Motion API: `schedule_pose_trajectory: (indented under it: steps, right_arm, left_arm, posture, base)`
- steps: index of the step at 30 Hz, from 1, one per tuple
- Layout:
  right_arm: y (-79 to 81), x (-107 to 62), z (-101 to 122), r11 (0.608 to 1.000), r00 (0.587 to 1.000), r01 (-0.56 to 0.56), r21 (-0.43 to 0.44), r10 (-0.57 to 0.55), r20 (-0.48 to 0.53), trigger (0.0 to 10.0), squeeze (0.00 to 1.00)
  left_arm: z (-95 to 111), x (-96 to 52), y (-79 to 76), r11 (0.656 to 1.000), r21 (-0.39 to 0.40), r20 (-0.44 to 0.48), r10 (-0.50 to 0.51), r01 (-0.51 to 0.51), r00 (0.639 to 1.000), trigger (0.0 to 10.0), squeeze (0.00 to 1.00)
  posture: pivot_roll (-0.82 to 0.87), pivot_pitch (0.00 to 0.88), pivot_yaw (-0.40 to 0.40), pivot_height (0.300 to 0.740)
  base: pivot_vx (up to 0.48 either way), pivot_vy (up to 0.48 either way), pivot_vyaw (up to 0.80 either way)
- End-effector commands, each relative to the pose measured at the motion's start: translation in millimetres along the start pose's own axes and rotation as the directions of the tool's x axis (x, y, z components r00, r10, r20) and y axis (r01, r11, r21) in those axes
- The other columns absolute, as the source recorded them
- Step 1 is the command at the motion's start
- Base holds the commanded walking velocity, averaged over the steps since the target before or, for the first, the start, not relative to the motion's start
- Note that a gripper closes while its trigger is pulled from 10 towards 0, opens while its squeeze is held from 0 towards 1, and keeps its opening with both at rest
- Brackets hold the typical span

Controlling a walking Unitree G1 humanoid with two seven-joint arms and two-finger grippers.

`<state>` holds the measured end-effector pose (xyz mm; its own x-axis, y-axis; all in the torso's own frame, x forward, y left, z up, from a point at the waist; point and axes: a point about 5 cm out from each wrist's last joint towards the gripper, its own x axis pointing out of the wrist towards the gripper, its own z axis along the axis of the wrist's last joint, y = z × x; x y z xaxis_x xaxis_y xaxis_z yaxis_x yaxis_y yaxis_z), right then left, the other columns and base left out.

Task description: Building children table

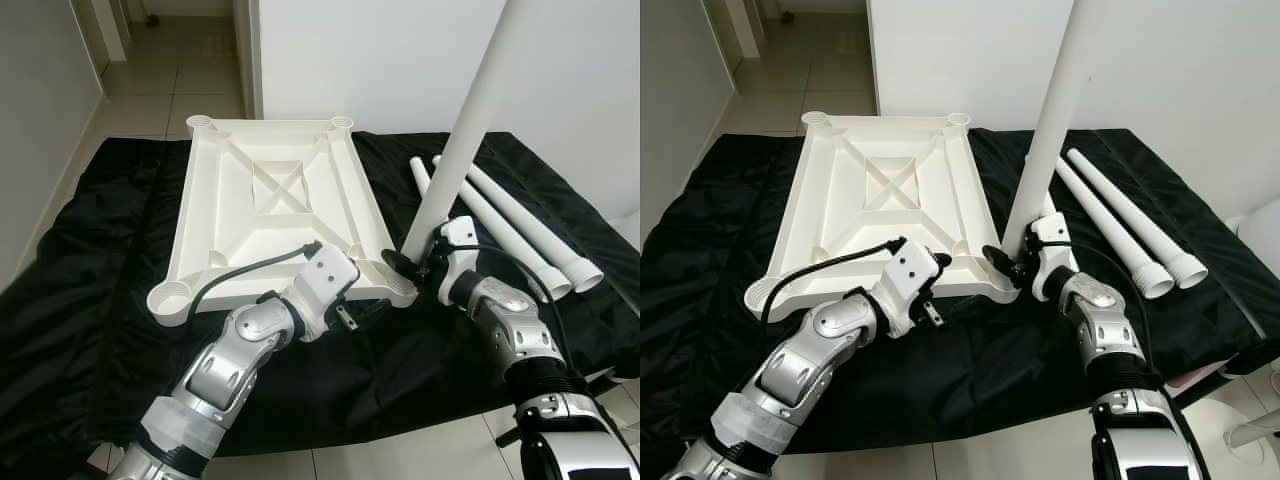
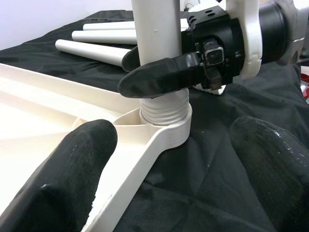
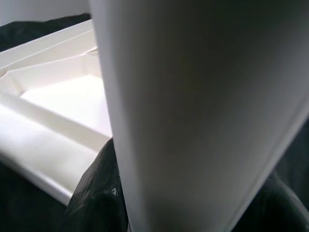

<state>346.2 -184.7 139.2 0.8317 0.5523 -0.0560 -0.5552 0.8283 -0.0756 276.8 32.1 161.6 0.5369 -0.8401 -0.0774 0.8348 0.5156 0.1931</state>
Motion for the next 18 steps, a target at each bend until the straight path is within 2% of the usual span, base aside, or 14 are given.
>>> schedule_pose_trajectory:
  steps: [1,2,4,5,6,7,10,11,14,15,17,18]
  right_arm:
    - [2.4,-2.7,-16,0.995,0.995,0.092,0.030,-0.091,-0.052,10.0,0.00]
    - [4.1,-2.1,-16,0.987,0.987,0.155,0.031,-0.154,-0.048,10.0,0.00]
    - [4.1,-2.1,-16,0.987,0.987,0.155,0.031,-0.154,-0.048,10.0,0.00]
    - [6.6,-1.8,-17,0.974,0.974,0.223,0.042,-0.221,-0.051,10.0,0.00]
    - [6.6,-1.8,-17,0.974,0.974,0.223,0.042,-0.221,-0.051,10.0,0.00]
    - [9.5,-2.1,-18,0.956,0.958,0.286,0.066,-0.282,-0.057,10.0,0.00]
    - [12.4,-3.0,-18,0.935,0.939,0.343,0.087,-0.339,-0.063,10.0,0.00]
    - [16.3,-4.0,-19,0.919,0.924,0.382,0.101,-0.376,-0.067,10.0,0.00]
    - [29.9,-6.2,-20,0.825,0.831,0.556,0.106,-0.547,-0.098,10.0,0.00]
    - [29.9,-6.2,-20,0.825,0.831,0.556,0.106,-0.547,-0.098,10.0,0.00]
    - [37.6,-6.2,-17,0.757,0.765,0.644,0.110,-0.638,-0.089,10.0,0.00]
    - [37.6,-6.2,-17,0.757,0.765,0.644,0.110,-0.638,-0.089,10.0,0.00]
  left_arm:
    - [-1,0.7,-5.8,0.999,-0.001,-0.004,-0.042,0.042,0.999,10.0,0.00]
    - [0,1.0,-6.7,0.999,-0.002,-0.003,-0.043,0.043,0.999,10.0,0.00]
    - [0,1.0,-6.7,0.999,-0.002,-0.003,-0.043,0.043,0.999,10.0,0.00]
    - [0,1.2,-7.5,0.999,-0.005,-0.002,-0.044,0.044,0.999,10.0,0.00]
    - [0,1.2,-7.5,0.999,-0.005,-0.002,-0.044,0.044,0.999,10.0,0.00]
    - [-1,1.5,-8.1,0.999,-0.005,-0.001,-0.044,0.044,0.999,10.0,0.00]
    - [-1,1.9,-8.3,0.999,-0.006,-0.001,-0.043,0.043,0.999,10.0,0.00]
    - [-1,2.0,-8.7,0.999,-0.006,0.000,-0.042,0.042,0.999,10.0,0.00]
    - [-1,3.4,-10.5,0.999,-0.009,0.003,-0.047,0.047,0.999,10.0,0.00]
    - [-1,3.4,-10.5,0.999,-0.009,0.003,-0.047,0.047,0.999,10.0,0.00]
    - [-1,3.7,-11.6,0.999,-0.009,0.004,-0.050,0.050,0.999,10.0,0.00]
    - [-1,3.7,-11.6,0.999,-0.009,0.004,-0.050,0.050,0.999,10.0,0.00]
  posture:
    - [-0.04,0.000,-0.043,0.740]
    - [-0.04,0.000,-0.046,0.740]
    - [-0.04,0.000,-0.046,0.740]
    - [-0.04,0.000,-0.047,0.740]
    - [-0.04,0.000,-0.047,0.740]
    - [-0.05,0.000,-0.049,0.740]
    - [-0.05,0.000,-0.049,0.740]
    - [-0.05,0.000,-0.051,0.740]
    - [-0.05,0.000,-0.054,0.740]
    - [-0.05,0.000,-0.054,0.740]
    - [-0.05,0.000,-0.056,0.740]
    - [-0.05,0.000,-0.056,0.740]
  base:
    - [0.000,0.000,0.00]
    - [0.000,0.000,0.00]
    - [0.000,0.000,0.00]
    - [0.000,0.000,0.00]
    - [0.000,0.000,0.00]
    - [0.000,0.000,0.00]
    - [0.000,0.000,0.00]
    - [0.000,0.000,0.00]
    - [0.000,0.000,0.00]
    - [0.000,0.000,0.00]
    - [0.000,0.000,0.00]
    - [0.000,0.000,0.00]
